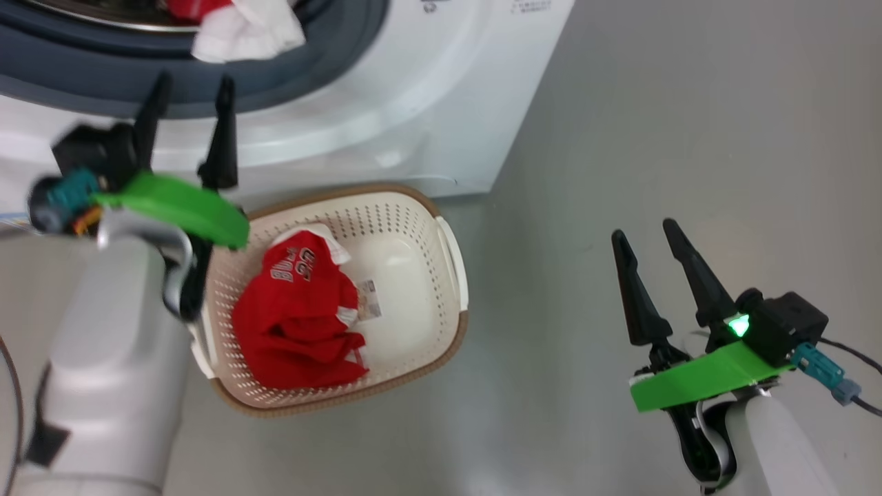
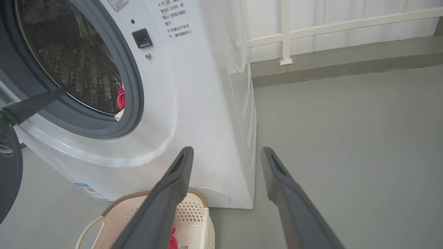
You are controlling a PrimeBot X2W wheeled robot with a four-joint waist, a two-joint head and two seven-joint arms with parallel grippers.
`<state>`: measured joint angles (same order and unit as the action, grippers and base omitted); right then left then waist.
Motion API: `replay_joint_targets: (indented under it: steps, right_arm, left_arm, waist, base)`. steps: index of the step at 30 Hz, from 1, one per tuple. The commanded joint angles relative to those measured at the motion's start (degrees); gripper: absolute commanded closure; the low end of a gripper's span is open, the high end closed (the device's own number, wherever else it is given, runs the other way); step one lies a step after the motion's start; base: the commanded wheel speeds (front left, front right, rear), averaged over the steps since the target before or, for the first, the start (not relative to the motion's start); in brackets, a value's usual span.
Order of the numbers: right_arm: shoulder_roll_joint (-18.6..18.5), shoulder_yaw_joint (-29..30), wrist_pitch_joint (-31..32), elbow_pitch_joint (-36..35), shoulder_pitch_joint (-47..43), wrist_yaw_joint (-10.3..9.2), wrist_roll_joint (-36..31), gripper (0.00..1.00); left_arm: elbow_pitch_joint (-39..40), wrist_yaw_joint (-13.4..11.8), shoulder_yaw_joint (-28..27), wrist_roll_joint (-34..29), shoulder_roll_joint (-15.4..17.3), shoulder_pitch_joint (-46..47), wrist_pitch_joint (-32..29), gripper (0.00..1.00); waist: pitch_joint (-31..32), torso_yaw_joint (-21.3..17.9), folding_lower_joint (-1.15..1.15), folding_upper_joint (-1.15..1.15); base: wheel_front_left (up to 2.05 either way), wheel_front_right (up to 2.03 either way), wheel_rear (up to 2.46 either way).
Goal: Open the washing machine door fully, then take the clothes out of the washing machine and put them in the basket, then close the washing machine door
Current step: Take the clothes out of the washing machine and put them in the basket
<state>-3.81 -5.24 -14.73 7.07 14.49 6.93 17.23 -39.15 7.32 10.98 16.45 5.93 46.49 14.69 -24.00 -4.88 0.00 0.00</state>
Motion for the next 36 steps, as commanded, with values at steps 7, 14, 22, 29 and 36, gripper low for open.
replay_joint_targets:
  steps: [7, 14, 22, 29, 36]
  right_arm:
    - [0.8, -3.1, -0.3, -1.5, 3.5, 0.56, -0.2, 0.0]
    - [0.9, -5.5, -0.3, -1.9, 4.9, 0.56, 1.9, 0.0]
    - [0.9, -7.3, -0.3, -2.2, 5.6, 0.56, 3.6, 0.0]
    - [0.9, -8.1, -0.3, -2.3, 5.5, 0.56, 3.7, 0.0]
    - [0.9, -8.8, -0.3, -2.2, 5.7, 0.56, 3.8, 0.0]
  left_arm:
    - [-11.2, 0.2, 3.9, 1.9, 4.4, 15.5, -0.6, 0.0]
    - [-18.9, 0.2, 9.7, 5.9, 6.6, 23.6, -4.0, 0.0]
    - [-23.9, 0.2, 15.5, 10.5, 10.6, 28.5, -7.4, 0.0]
    - [-25.7, 0.2, 19.3, 14.1, 12.8, 31.0, -8.1, 0.0]
    - [-26.7, 0.2, 21.8, 17.7, 13.1, 32.5, -8.1, 0.0]
  waist:
    - [-6.6, -4.5, 0.0, 0.0]
    - [-9.3, -6.6, 0.0, 0.0]
    - [-10.5, -8.8, 0.0, 0.0]
    - [-11.1, -9.7, 0.0, 0.0]
    - [-11.4, -10.4, 0.0, 0.0]
  base:
    - [0.0, 0.0, 0.0]
    - [0.0, 0.0, 0.0]
    - [0.0, 0.0, 0.0]
    - [0.0, 0.0, 0.0]
    - [0.0, 0.0, 0.0]
